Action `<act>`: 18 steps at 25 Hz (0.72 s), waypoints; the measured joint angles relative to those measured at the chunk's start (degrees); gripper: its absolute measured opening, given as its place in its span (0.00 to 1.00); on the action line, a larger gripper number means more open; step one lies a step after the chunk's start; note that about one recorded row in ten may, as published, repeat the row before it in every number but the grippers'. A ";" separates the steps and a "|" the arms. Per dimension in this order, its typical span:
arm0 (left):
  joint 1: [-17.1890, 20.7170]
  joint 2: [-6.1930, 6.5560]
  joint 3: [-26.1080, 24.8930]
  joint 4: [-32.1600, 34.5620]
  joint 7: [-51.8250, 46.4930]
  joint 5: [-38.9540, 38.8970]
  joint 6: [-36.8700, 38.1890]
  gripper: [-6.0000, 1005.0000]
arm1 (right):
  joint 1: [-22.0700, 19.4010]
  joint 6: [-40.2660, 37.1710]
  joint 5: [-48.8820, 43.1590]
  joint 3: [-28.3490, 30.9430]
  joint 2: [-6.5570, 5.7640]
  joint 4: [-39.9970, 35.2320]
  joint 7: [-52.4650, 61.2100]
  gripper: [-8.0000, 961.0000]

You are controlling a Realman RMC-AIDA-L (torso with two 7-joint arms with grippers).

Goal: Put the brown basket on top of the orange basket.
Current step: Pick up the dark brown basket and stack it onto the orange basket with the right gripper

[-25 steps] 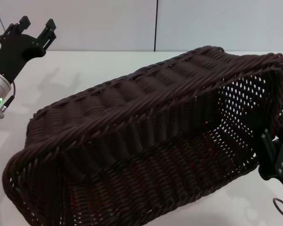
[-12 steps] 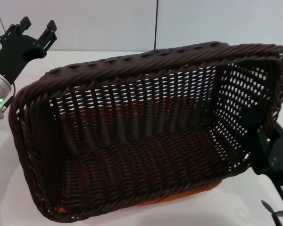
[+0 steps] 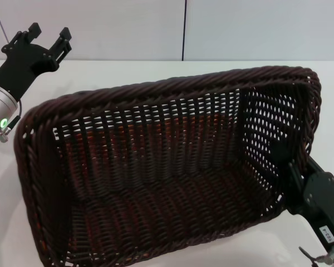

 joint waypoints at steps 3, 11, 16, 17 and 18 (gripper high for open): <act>-0.03 -0.08 0.55 -0.40 0.00 0.00 -0.02 0.71 | -0.75 0.25 -0.09 -0.10 -0.06 -0.25 0.02 0.16; -0.23 -0.12 1.33 -0.61 0.00 0.02 -0.02 0.71 | -0.78 2.73 -0.97 -1.21 -0.43 -0.73 1.47 0.16; -0.52 -0.19 1.34 -0.71 0.01 0.02 -0.01 0.71 | -0.86 3.12 -1.08 -1.22 -0.35 -0.71 1.61 0.16; -0.65 -0.21 1.34 -0.81 0.20 0.01 0.00 0.71 | -0.82 3.14 -1.11 -1.21 -0.35 -0.71 1.61 0.17; -0.65 -0.21 1.34 -0.81 0.20 0.01 0.00 0.71 | -0.79 3.26 -1.13 -1.21 -0.35 -0.70 1.63 0.18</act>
